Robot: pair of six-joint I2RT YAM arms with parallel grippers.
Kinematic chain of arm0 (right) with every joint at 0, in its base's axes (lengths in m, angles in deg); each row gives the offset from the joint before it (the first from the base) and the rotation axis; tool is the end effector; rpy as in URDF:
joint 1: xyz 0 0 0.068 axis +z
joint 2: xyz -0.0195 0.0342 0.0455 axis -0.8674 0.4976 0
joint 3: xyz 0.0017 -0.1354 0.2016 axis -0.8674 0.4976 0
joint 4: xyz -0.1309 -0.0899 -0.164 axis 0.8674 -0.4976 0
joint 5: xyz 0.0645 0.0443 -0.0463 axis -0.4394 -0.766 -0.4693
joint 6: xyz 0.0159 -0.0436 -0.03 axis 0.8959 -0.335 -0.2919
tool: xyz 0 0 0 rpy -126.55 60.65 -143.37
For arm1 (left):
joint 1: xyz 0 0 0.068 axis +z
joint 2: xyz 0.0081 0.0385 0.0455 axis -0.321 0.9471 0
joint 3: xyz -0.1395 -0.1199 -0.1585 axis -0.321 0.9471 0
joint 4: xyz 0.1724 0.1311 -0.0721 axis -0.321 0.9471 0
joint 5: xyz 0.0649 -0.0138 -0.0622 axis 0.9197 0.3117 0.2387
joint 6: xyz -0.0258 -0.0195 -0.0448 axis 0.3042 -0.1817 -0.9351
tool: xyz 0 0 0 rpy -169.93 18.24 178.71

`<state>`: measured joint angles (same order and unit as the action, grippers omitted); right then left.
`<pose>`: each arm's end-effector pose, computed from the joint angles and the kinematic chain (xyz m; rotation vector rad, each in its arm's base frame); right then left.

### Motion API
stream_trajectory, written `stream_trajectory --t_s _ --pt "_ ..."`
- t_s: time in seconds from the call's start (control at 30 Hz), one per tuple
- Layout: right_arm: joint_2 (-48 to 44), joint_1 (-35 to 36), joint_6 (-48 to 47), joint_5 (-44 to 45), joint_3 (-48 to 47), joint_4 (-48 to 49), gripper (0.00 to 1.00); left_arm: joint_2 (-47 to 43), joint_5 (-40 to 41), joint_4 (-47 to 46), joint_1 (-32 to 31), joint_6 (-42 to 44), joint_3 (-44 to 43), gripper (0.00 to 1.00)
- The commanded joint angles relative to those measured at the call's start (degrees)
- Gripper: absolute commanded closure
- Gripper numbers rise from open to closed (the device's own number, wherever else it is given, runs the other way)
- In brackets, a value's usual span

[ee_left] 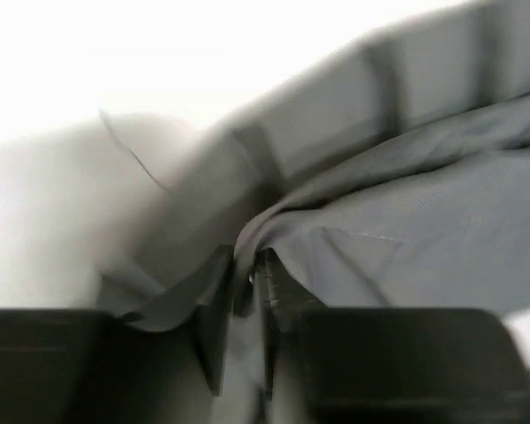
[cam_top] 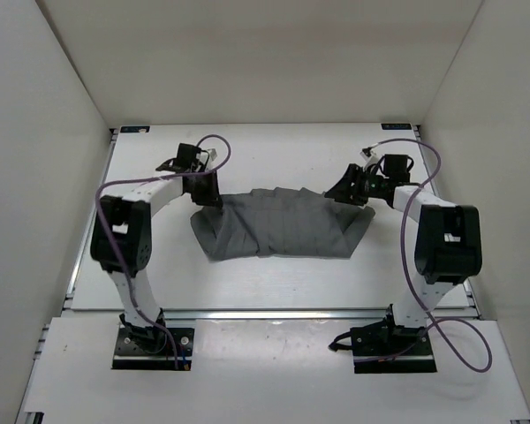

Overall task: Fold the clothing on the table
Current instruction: Fold the skirt

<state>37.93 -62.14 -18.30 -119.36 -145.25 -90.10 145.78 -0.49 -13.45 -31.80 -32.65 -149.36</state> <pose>0.3220 0.0171 0.1868 -0.0266 2.2790 1.1329 0.3268 -0.0867 0.1869 0.1064 2.6313 -0.5268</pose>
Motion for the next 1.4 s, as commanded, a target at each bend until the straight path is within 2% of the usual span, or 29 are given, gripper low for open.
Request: stream_trajectory --t_s 0.0,0.03,0.07,0.1,0.23,0.37,0.43,0.53,0.63,0.8,0.93,1.17,1.23,1.3,1.37 --pt "2.6 -0.7 1.2 1.9 -4.9 9.4 0.42 4.7 -0.7 -4.2 2.4 -0.7 -8.1 0.68" --pt "3.3 -0.6 0.7 3.3 -6.7 9.1 0.41 5.5 -1.3 -5.2 2.4 -0.9 -9.0 0.61" --pt "3.4 -0.5 0.0 3.8 -7.8 7.8 0.40 6.5 -1.9 -5.7 2.9 -1.0 -10.5 0.47" --pt "3.4 0.0 -0.3 5.0 -8.2 7.1 0.39 7.0 -2.2 -5.5 2.7 -1.0 -12.4 0.41" --pt "-0.1 1.2 -1.9 11.8 -6.2 2.3 0.39 4.8 -3.2 -6.4 3.7 -1.7 -12.5 0.32" --pt "-10.0 1.6 1.7 19.5 1.8 0.3 0.39 -4.4 -1.7 -5.9 3.5 -2.8 -3.9 0.32" --pt "-15.1 2.7 3.8 23.7 6.1 -0.6 0.39 -11.3 -0.2 -5.4 2.6 -4.0 4.5 0.32" --pt "-22.3 5.4 4.7 29.9 11.8 -4.4 0.30 -18.9 2.3 -8.1 0.3 -7.9 14.0 0.31" --pt "-28.0 6.3 6.9 31.7 16.6 -8.6 0.29 -27.6 2.2 -10.5 -1.1 -12.2 24.9 0.32" --pt "-38.6 4.9 14.0 33.8 27.3 -8.0 0.30 -36.9 4.4 -15.1 -2.8 -20.6 36.7 0.35" --pt "-40.0 2.3 16.8 32.3 31.2 -7.6 0.32 -38.9 7.1 -18.2 -3.6 -24.7 43.7 0.37" --pt "-38.4 4.0 19.1 32.1 33.3 -4.6 0.32 -36.5 10.0 -22.4 -5.1 -26.9 46.8 0.36" --pt "-37.0 3.7 19.5 31.5 35.1 -3.1 0.32 -35.7 11.0 -24.0 -5.3 -27.4 47.0 0.42" --pt "-35.8 3.7 19.6 31.4 35.3 -1.8 0.32 -33.6 11.6 -24.2 -6.1 -27.2 46.7 0.61" --pt "-33.4 3.7 20.1 31.1 36.3 0.0 0.33 -32.1 10.8 -25.5 -5.9 -27.1 46.4 0.91"
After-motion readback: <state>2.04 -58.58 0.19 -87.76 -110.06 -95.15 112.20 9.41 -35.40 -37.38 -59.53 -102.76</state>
